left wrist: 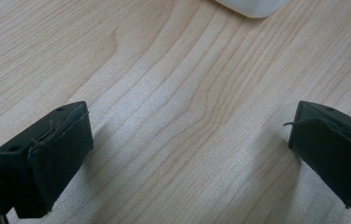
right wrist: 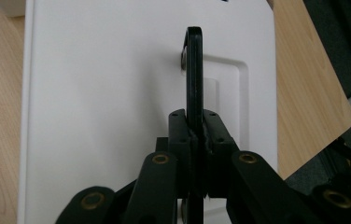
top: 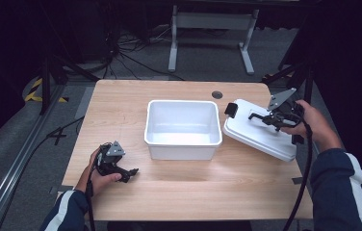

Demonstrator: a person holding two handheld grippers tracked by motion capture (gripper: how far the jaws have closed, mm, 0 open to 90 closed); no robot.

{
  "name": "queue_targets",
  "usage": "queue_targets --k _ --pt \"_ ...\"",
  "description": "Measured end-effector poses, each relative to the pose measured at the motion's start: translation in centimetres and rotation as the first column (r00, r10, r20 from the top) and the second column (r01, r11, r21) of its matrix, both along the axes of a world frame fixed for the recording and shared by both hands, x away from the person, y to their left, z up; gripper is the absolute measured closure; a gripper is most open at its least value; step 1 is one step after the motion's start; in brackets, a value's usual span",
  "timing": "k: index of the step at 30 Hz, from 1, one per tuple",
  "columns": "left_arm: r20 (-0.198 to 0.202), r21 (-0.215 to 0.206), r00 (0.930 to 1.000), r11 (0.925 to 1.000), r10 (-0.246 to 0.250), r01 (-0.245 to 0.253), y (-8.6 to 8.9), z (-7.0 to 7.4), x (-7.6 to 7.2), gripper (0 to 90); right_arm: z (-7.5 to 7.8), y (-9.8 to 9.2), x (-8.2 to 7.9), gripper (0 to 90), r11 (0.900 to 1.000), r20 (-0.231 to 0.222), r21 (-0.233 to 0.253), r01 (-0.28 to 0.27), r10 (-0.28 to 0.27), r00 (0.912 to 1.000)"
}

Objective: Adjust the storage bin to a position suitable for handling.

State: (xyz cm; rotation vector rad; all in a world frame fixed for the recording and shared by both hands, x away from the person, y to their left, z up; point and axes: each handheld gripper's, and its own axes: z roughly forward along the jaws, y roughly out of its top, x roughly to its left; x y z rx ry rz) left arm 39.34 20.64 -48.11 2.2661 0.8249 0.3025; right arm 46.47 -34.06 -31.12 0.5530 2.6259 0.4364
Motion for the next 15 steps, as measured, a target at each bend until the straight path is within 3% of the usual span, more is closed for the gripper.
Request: queue_targets --k 15 --pt "0.0 0.0 1.0 1.0 0.0 0.0 0.0 0.0 0.0 0.2 -4.2 1.5 1.6 84.6 1.0 -0.06 -0.021 0.011 -0.012 0.9981"
